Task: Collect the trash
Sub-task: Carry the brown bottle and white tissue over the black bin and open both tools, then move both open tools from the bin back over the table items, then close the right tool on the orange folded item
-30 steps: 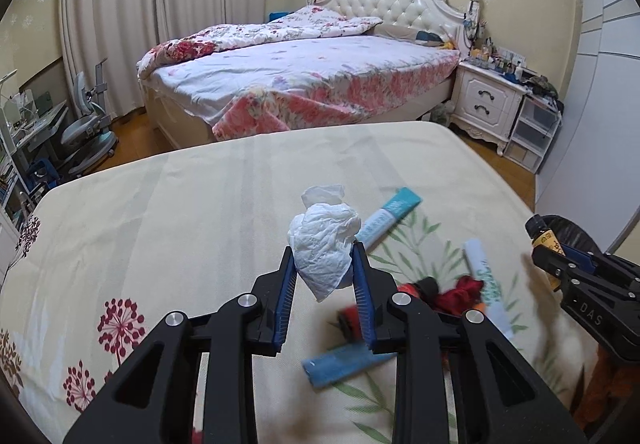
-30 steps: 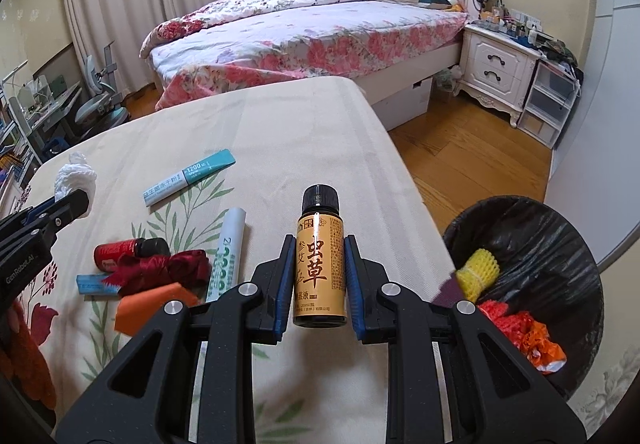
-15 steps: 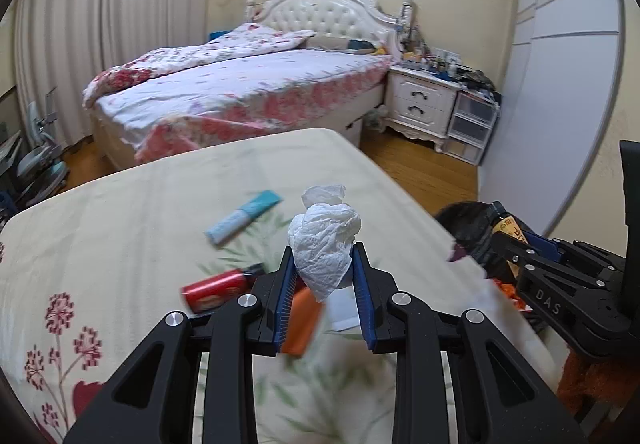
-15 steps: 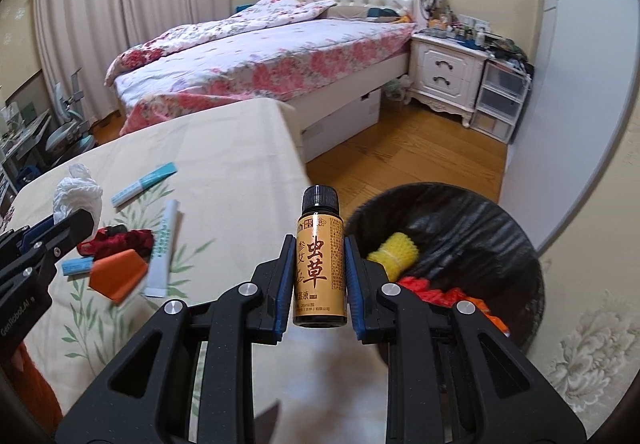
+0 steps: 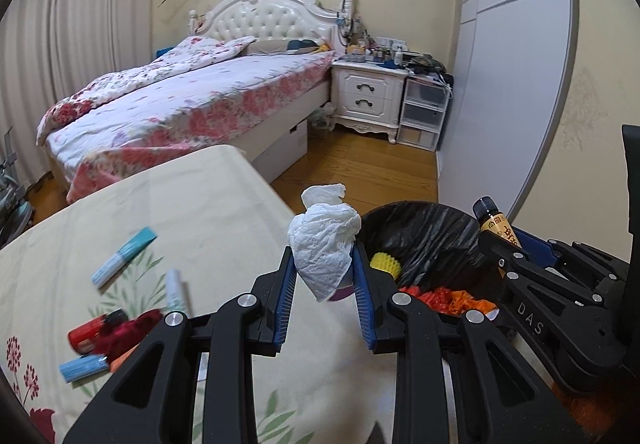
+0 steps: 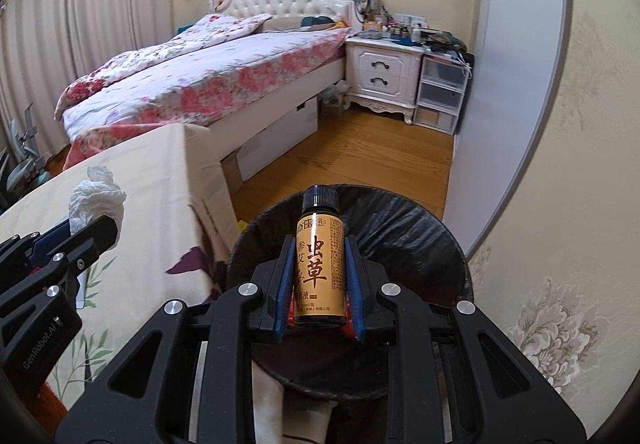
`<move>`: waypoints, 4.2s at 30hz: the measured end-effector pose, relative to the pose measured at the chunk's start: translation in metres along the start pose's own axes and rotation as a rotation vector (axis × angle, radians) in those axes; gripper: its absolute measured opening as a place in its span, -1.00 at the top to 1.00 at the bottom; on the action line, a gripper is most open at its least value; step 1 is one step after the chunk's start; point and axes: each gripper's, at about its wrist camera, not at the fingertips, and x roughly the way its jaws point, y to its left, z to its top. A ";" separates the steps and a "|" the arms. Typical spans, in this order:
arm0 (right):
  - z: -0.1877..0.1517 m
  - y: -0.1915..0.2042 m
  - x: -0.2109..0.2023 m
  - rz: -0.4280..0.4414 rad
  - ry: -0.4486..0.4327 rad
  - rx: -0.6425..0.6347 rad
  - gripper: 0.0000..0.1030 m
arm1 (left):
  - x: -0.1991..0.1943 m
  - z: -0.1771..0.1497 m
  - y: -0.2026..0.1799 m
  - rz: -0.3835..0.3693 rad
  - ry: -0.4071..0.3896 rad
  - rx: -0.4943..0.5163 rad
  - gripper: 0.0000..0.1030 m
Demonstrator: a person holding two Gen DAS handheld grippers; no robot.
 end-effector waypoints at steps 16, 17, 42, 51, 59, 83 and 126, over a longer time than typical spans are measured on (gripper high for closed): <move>0.000 -0.031 0.028 -0.043 0.023 0.077 0.55 | 0.051 0.015 -0.043 -0.023 0.033 0.089 0.43; 0.001 -0.032 0.029 -0.046 0.023 0.079 0.55 | 0.053 0.015 -0.045 -0.020 0.035 0.095 0.43; 0.003 -0.044 0.035 -0.106 -0.012 0.129 0.03 | 0.061 0.018 -0.043 0.019 0.040 0.075 -0.41; 0.005 -0.037 0.023 -0.089 -0.021 0.112 -0.05 | 0.038 0.013 -0.022 0.046 0.042 0.036 -0.42; 0.001 -0.011 0.010 -0.040 -0.019 0.071 -0.05 | 0.001 -0.002 0.011 0.113 0.039 -0.014 -0.42; -0.020 0.146 -0.010 0.225 0.046 -0.175 -0.06 | -0.068 -0.064 0.158 0.371 0.082 -0.224 -0.43; -0.051 0.209 -0.016 0.257 0.129 -0.310 -0.06 | -0.097 -0.108 0.220 0.422 0.117 -0.354 -0.43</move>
